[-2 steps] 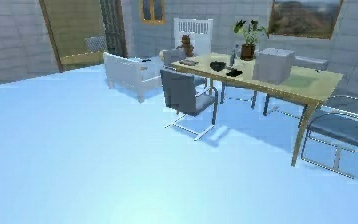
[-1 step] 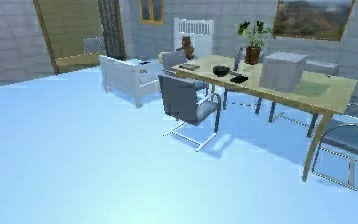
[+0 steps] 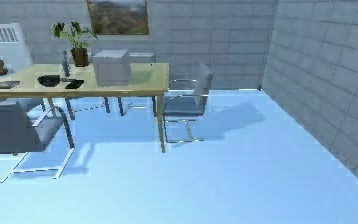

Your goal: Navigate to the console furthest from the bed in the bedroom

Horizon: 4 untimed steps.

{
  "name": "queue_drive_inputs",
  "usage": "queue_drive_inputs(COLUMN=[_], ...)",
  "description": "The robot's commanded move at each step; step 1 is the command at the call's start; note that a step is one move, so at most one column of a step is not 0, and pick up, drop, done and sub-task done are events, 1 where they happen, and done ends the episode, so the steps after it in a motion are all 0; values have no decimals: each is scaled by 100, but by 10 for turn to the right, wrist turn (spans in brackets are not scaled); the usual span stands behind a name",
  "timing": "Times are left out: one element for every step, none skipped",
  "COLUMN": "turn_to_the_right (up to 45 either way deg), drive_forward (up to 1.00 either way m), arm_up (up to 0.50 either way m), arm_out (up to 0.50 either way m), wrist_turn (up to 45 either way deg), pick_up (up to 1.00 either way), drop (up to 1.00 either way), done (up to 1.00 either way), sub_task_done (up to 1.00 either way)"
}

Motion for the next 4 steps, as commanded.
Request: queue_drive_inputs(turn_to_the_right=[450,450,120,0], drive_forward=[0,0,0,100], arm_up=[0,0,0,0], arm_out=[0,0,0,0], wrist_turn=[0,0,0,0], pick_up=[0,0,0,0], drop=[0,0,0,0], done=[0,0,0,0], sub_task_done=[0,0,0,0])
